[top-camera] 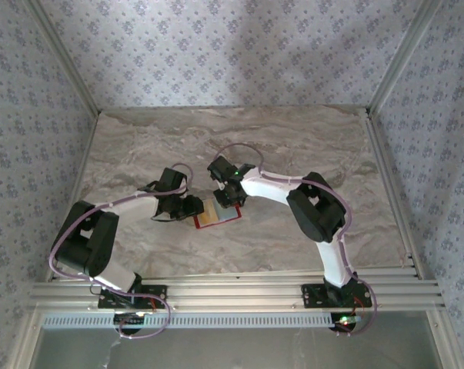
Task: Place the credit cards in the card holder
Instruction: Flip over the card slot in the card holder.
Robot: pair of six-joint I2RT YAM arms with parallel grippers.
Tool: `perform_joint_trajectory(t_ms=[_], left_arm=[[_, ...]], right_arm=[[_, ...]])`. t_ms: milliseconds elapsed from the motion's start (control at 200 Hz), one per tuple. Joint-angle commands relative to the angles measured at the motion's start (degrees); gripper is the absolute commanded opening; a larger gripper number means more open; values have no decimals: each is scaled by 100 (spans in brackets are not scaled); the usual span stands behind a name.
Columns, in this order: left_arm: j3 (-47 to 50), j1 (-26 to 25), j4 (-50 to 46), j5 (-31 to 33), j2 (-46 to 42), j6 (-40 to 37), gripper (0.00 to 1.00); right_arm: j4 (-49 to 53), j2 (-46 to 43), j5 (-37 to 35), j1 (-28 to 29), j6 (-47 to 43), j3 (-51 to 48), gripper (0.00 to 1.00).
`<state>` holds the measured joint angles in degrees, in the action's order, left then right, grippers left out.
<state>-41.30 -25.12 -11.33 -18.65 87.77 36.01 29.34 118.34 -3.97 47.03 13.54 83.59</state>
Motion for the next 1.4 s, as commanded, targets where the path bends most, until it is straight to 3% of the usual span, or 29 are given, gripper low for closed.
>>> perform_joint_trajectory(t_ms=[0, 340, 735, 1119, 1394], left_arm=[[34, 34, 18, -86, -6, -7, 36], [25, 34, 17, -94, 47, -6, 36], [21, 35, 35, -111, 114, 3, 36], [8, 43, 52, -130, 173, 11, 36], [8, 48, 53, -145, 180, 18, 36]], right_arm=[[17, 253, 75, 116, 21, -291, 23], [-202, -215, 610, -32, 79, -505, 0], [-787, -440, 2329, -432, 615, -838, 0], [-1182, -869, 2812, -449, 1088, -1296, 35], [-1545, -971, 3122, -461, 1557, -1721, 44]])
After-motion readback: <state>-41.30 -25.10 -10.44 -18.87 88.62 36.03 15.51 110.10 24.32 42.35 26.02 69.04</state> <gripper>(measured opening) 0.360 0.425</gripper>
